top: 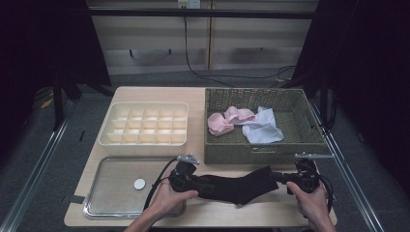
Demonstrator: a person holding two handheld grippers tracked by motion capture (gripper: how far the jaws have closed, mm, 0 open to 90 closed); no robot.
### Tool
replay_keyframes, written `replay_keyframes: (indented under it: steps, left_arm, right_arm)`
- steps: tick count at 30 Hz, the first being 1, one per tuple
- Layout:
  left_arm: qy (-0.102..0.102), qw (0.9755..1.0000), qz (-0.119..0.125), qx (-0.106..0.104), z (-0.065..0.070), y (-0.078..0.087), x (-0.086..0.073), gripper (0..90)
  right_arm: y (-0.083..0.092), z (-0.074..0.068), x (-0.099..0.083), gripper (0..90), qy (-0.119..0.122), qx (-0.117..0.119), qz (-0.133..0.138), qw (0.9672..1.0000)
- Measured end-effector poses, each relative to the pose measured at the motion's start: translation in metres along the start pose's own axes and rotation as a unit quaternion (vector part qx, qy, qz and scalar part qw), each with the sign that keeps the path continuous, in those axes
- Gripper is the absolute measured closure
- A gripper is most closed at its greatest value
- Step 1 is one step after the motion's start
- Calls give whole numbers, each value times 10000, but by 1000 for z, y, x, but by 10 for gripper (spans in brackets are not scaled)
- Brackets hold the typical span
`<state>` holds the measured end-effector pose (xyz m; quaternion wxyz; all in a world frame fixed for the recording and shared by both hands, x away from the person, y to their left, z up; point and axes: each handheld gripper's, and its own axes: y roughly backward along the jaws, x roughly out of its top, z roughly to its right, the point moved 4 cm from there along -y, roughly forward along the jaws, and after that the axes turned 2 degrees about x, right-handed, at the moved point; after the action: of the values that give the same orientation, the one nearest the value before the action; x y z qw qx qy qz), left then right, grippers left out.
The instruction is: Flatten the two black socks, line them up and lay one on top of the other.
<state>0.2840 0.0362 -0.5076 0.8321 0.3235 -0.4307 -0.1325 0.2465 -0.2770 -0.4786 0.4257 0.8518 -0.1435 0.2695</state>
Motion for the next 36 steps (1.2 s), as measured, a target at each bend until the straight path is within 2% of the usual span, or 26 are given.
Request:
replay_keyframes:
  steps: [6, 8, 12, 14, 16, 19, 23, 27, 32, 36]
  left_arm:
    - [-41, 9996, -235, 120, -3, -11, -6, 572]
    - [-75, 9995, -241, 183, -3, -12, -6, 567]
    - [-96, 9997, -220, 97, -2, -13, -6, 547]
    - [-115, 9995, -237, 197, -2, -14, -6, 545]
    - [-113, 9996, -210, 124, -1, -15, -6, 543]
    - [-129, 9995, -221, 200, 0, -15, -6, 541]
    - [-121, 9997, -183, 125, 2, -17, -6, 538]
    - [-146, 9995, -228, 145, 5, -20, -5, 538]
    - [-127, 9997, -181, 77, 9, -24, -3, 538]
    - [-185, 9995, -146, 192, 11, -28, -2, 574]
  right_arm:
    - [-1, -6, 2, 824, 17, 110, 47, 9999]
    - [-1, -9, 4, 824, 31, 159, 60, 9999]
    - [-1, -16, 9, 825, 89, 221, 66, 9997]
    - [-1, -20, 12, 825, 114, 281, 97, 9995]
    - [-3, -24, 14, 825, 153, 324, 91, 9993]
    - [-6, -31, 17, 825, 184, 410, 73, 9990]
    - [-9, -40, 23, 825, 292, 488, 47, 9984]
    - [-12, -46, 27, 824, 369, 523, 25, 9979]
    - [-18, -53, 29, 824, 401, 601, 6, 9974]
    - [-24, -58, 29, 824, 437, 650, -56, 9969]
